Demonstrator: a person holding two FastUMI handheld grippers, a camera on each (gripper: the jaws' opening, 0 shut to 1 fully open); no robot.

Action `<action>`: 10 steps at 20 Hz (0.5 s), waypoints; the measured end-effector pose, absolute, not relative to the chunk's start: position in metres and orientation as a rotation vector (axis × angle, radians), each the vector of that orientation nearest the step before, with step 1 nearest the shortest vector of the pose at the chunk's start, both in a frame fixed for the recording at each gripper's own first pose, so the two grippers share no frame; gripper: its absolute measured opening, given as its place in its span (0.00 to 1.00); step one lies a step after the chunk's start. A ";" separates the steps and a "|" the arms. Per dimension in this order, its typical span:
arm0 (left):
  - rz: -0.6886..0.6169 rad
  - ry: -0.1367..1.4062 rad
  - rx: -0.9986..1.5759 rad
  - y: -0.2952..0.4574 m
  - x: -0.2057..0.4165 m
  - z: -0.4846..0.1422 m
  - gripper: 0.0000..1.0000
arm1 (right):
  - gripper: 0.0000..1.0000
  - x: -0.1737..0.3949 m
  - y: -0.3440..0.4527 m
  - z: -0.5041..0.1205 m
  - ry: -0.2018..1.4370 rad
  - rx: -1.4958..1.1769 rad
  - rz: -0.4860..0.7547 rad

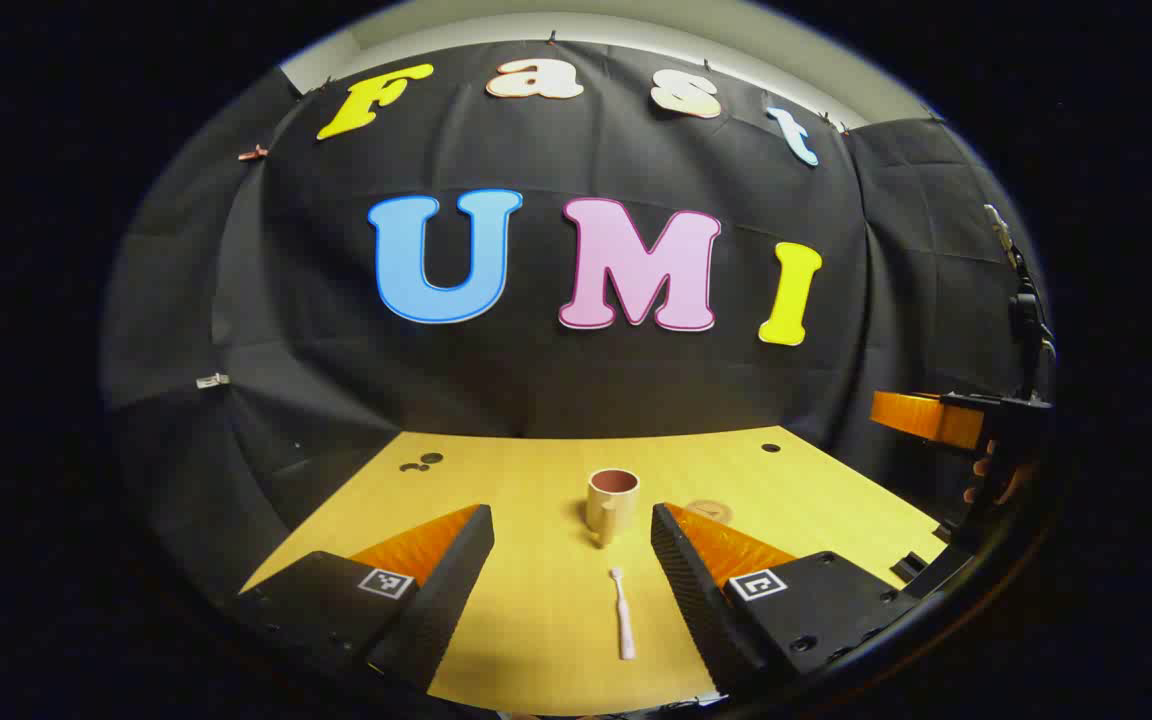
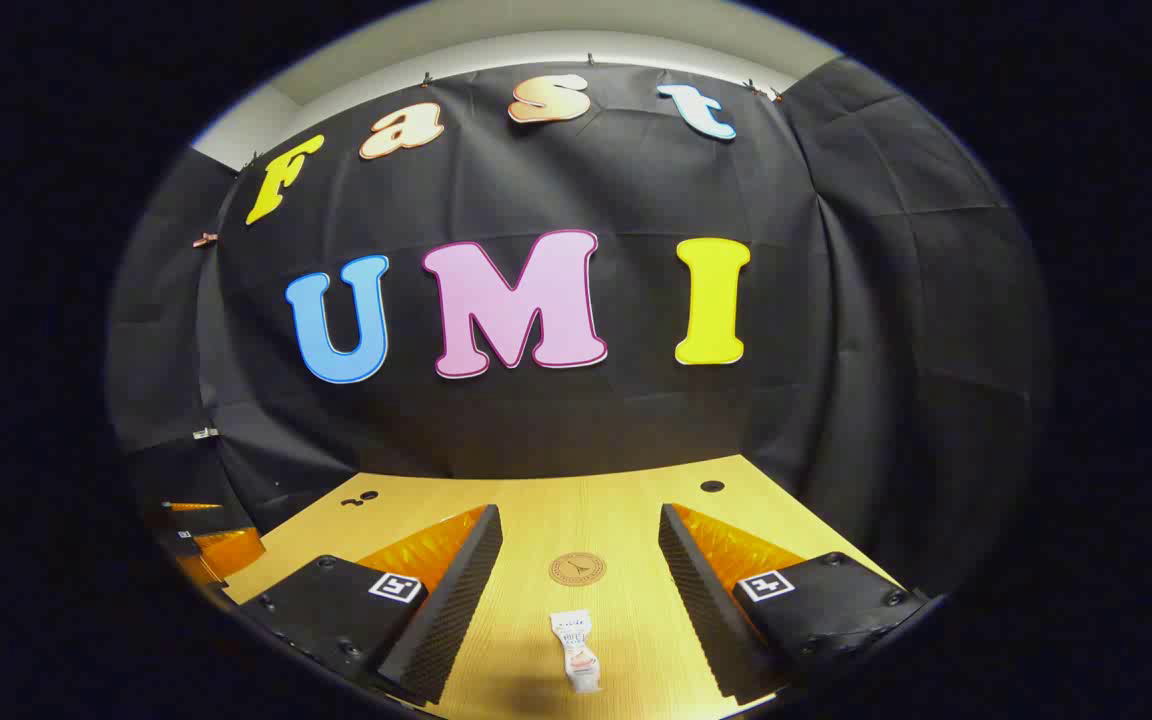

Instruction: Put the toothbrush and toothpaste on the desktop into the cup, then pick up the cup and place it on the coaster on the desktop.

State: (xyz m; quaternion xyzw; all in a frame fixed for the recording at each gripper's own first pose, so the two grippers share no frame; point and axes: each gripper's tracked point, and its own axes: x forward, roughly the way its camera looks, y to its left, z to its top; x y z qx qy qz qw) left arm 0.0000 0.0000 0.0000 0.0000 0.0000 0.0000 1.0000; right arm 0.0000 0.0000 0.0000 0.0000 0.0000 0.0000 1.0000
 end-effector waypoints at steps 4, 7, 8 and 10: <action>-0.023 0.014 0.030 -0.017 0.011 -0.002 0.98 | 0.98 0.008 0.003 -0.005 0.026 0.004 0.047; -0.033 0.020 0.026 -0.025 0.018 -0.002 0.99 | 0.98 0.011 0.004 -0.006 0.032 -0.012 0.068; -0.028 0.022 0.024 -0.025 0.021 -0.002 0.99 | 0.98 0.013 0.004 -0.006 0.031 -0.014 0.072; -0.002 0.021 0.029 -0.023 0.023 0.000 0.99 | 0.98 0.014 0.004 -0.007 0.035 -0.013 0.078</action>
